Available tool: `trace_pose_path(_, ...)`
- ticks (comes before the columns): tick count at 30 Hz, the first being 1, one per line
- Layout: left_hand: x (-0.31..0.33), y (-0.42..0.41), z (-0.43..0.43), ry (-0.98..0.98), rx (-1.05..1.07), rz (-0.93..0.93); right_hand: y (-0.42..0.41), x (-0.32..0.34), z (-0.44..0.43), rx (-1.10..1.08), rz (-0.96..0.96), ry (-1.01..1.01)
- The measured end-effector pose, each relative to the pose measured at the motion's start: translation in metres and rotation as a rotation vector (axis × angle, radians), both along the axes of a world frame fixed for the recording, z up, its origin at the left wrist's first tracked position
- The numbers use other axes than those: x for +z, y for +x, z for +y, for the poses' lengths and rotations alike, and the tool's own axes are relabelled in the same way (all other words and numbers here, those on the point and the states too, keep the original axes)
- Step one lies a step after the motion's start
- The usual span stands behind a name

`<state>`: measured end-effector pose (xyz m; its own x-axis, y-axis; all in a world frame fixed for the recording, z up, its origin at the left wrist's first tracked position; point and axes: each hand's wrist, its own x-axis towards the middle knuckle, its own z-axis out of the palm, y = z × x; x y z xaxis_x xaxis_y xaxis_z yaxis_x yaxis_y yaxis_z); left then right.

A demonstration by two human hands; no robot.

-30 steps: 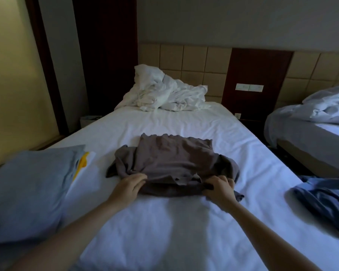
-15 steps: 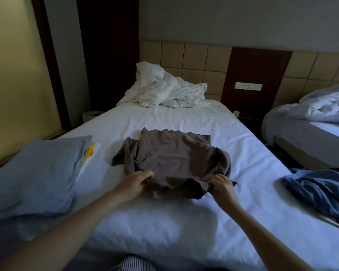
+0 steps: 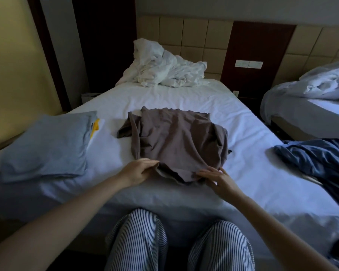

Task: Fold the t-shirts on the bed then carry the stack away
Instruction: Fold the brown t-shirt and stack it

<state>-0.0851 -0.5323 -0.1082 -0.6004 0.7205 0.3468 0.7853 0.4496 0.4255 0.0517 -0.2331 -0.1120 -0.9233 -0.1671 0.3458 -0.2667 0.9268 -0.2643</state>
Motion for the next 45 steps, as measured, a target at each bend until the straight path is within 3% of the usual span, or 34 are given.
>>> trace_pose_path(3,-0.003,0.006,-0.01,-0.014,0.002,0.015,0.01,0.005,-0.003,-0.023,0.032,-0.124)
trace_pose_path(5,-0.019,0.013,-0.015,-0.041,-0.034,0.132,0.019,-0.002,-0.007,-0.063,-0.073,-0.138)
trace_pose_path(8,-0.036,0.018,-0.013,0.059,-0.042,0.207,0.022,-0.013,-0.019,-0.126,-0.039,-0.186)
trace_pose_path(11,-0.029,0.02,-0.005,0.168,0.02,0.081,0.012,-0.007,-0.026,-0.297,-0.046,-0.263)
trace_pose_path(14,-0.008,0.023,0.003,0.338,0.212,-0.267,-0.001,0.008,-0.029,-0.397,-0.041,-0.511)
trace_pose_path(17,-0.003,0.03,0.011,0.364,0.279,-0.29,-0.005,0.018,-0.035,-0.437,0.005,-0.576)
trace_pose_path(21,-0.028,0.047,0.02,0.141,0.434,-0.167,0.003,-0.006,-0.047,-0.573,-0.141,-0.349)
trace_pose_path(29,-0.015,0.054,0.035,0.002,0.648,0.022,0.003,-0.003,-0.072,-0.694,-0.006,0.045)
trace_pose_path(31,-0.021,0.054,0.032,0.105,0.559,0.303,0.006,-0.002,-0.086,-0.511,0.258,0.059)
trace_pose_path(33,-0.029,0.048,0.028,0.165,0.379,0.667,0.006,-0.005,-0.101,-0.153,0.494,0.135)
trace_pose_path(35,-0.036,0.041,0.024,0.14,0.268,0.757,0.002,-0.015,-0.109,0.055,0.411,0.266)
trace_pose_path(37,-0.043,0.039,0.016,-0.01,0.275,0.634,0.0,-0.022,-0.11,0.008,0.073,0.34)
trace_pose_path(39,-0.047,0.043,0.009,-0.19,0.308,0.405,-0.001,-0.025,-0.108,-0.011,-0.119,0.36)
trace_pose_path(41,-0.043,0.048,0.007,-0.298,0.314,0.218,-0.003,-0.022,-0.108,0.006,-0.196,0.34)
trace_pose_path(43,-0.039,0.045,0.009,-0.313,0.295,0.143,-0.002,-0.016,-0.111,0.003,-0.215,0.33)
trace_pose_path(45,-0.031,0.038,0.007,-0.126,0.24,-0.044,-0.002,-0.01,-0.117,-0.002,-0.189,0.306)
